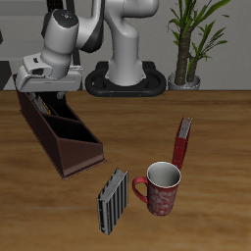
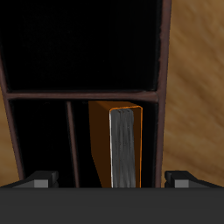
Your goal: Place the orange book into the right desk caddy's back compartment
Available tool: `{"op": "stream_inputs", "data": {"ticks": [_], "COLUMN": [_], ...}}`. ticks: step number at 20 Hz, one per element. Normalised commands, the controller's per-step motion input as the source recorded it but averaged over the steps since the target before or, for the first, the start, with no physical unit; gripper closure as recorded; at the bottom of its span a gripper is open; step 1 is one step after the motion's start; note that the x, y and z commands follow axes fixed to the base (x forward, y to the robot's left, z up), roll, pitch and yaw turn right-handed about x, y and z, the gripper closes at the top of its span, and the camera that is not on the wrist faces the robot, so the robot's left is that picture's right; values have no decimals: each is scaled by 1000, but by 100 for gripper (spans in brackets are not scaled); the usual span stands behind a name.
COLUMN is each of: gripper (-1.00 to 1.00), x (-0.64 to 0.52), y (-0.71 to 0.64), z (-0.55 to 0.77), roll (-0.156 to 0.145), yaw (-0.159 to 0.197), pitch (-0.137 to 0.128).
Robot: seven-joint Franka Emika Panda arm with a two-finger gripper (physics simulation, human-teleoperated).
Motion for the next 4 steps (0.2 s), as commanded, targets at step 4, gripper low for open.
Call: {"op": "stream_inputs", "data": {"ticks": [4], "gripper": [-100], "x": [14], "y": [159], "z": [52], "roll": [22], "yaw": [7], "pitch": [-8]}}
